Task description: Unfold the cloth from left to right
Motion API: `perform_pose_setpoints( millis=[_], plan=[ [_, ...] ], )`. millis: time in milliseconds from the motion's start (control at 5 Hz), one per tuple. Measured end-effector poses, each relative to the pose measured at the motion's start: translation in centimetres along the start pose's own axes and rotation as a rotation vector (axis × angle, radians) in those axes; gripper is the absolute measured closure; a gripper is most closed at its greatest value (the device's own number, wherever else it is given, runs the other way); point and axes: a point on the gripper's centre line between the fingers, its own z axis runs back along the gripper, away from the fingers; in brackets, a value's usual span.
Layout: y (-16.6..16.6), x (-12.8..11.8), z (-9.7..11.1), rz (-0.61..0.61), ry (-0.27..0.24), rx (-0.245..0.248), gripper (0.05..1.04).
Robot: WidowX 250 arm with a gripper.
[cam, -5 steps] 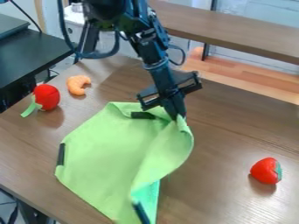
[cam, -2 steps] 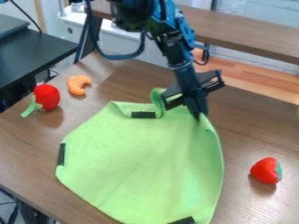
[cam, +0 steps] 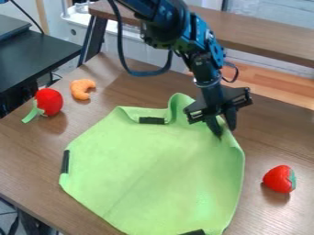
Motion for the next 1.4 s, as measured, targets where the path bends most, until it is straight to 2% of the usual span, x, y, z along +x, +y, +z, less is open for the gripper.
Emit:
perform_pose_setpoints(
  millis=[200,400,600,800,1000,1200,1400],
  plan=[
    [0.1,-0.4,-0.9,-0.013,-0.057,-0.021,0.329],
    [-0.2,-0.1,-1.0,-0.012,-0.079,-0.041,0.095],
    [-0.3,-0.3,-0.9,-0.013,-0.077,-0.053,0.083],
    [-1.1,-0.7,1.9,-0.056,-0.064,-0.087,0.083],
    [1.6,0.4,6.1,-0.097,-0.076,0.009,0.083],
    [4.7,-0.1,9.0,-0.163,-0.103,0.078,0.083],
    [10.4,0.5,12.4,-0.171,-0.131,0.067,0.083]
  ],
)
